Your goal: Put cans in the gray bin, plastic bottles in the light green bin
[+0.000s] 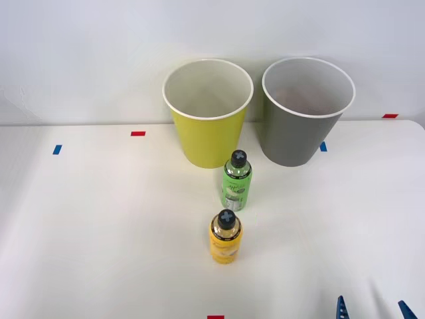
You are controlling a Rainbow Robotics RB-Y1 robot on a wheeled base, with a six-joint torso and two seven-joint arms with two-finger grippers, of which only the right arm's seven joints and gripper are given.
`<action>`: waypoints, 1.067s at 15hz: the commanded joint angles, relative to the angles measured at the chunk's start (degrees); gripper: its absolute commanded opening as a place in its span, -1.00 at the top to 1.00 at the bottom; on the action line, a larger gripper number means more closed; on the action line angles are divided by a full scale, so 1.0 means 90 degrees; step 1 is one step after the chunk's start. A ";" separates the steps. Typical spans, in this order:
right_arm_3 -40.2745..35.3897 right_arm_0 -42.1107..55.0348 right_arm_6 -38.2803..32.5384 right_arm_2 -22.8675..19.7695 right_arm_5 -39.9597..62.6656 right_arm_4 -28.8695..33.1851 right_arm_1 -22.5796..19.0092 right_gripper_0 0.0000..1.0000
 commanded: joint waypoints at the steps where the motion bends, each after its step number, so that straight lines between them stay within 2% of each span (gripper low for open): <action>1: 0.0000 0.0000 0.0000 0.0000 0.0000 0.0000 0.0000 -1.00; 3: 0.0283 -0.0127 -0.0029 0.0049 0.0078 -0.0078 -0.0088 -1.00; 4: 0.0293 -0.0166 0.0020 0.0176 0.0000 -0.0381 -0.0264 -1.00; 9: 0.0254 -0.0625 0.0225 0.0957 -0.0547 -0.0996 -0.1865 -1.00; 12: 0.0254 -0.0918 0.0410 0.1426 -0.0781 -0.1260 -0.2441 -1.00; 13: 0.0254 -0.1025 0.0752 0.1543 -0.0898 -0.1328 -0.2578 -1.00; 16: 0.0254 -0.1426 0.1875 0.2383 -0.1181 -0.2148 -0.3057 -1.00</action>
